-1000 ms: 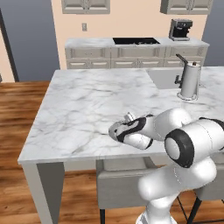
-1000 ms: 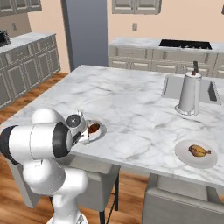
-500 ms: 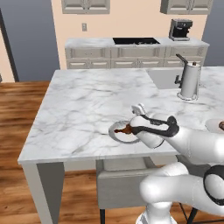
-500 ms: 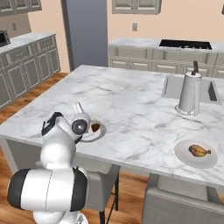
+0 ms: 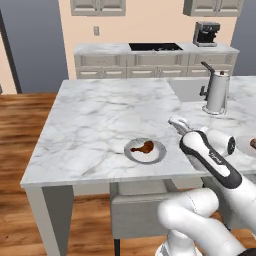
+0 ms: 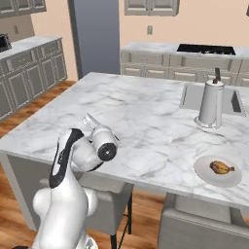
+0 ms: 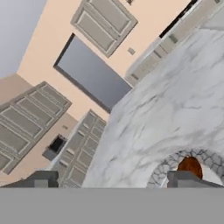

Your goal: Take the chicken drumsticks from the pan and place one on each plate on the dining counter.

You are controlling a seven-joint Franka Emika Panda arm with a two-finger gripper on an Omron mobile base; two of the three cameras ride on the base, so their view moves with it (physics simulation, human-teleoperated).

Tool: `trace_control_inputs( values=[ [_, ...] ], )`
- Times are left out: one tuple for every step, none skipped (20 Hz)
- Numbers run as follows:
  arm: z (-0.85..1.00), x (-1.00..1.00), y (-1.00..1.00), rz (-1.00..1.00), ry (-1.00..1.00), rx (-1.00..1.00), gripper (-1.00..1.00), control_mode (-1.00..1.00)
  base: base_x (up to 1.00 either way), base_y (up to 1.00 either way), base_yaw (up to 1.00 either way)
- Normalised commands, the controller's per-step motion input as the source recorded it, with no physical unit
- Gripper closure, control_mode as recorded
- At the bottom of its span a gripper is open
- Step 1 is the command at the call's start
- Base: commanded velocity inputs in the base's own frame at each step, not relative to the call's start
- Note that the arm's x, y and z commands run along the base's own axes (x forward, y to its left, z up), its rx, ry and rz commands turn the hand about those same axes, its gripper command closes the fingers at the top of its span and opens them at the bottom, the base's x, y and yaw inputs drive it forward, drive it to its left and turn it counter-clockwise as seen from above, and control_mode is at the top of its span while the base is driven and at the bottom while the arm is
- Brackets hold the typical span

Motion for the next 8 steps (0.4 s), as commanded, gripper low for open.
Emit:
trace_control_inputs(
  values=[
    [1.00,-1.00,-0.81,0.31,-0.26,-0.47,-1.00,-1.00,0.00,0.00,0.00],
    [1.00,-1.00,-0.79,0.31,-0.29,-0.48,-1.00,-1.00,0.00,0.00,0.00],
    [1.00,-1.00,-0.70,0.34,-0.32,-0.47,-1.00,-1.00,0.00,0.00,0.00],
    [1.00,-1.00,-0.67,0.33,-0.33,-0.54,-1.00,-1.00,0.00,0.00,0.00],
    [1.00,-1.00,-0.64,0.31,-0.24,-0.62,-1.00,-1.00,0.00,0.00,0.00],
    [1.00,-1.00,-0.76,0.26,-0.10,-0.71,-1.00,-1.00,0.00,0.00,0.00],
    [0.69,-1.00,-0.80,0.18,0.00,-0.84,-1.00,-1.00,0.00,0.00,0.00],
    [0.30,-1.00,-0.74,0.17,0.04,-0.96,-1.00,-1.00,0.00,0.00,0.00]
  ],
)
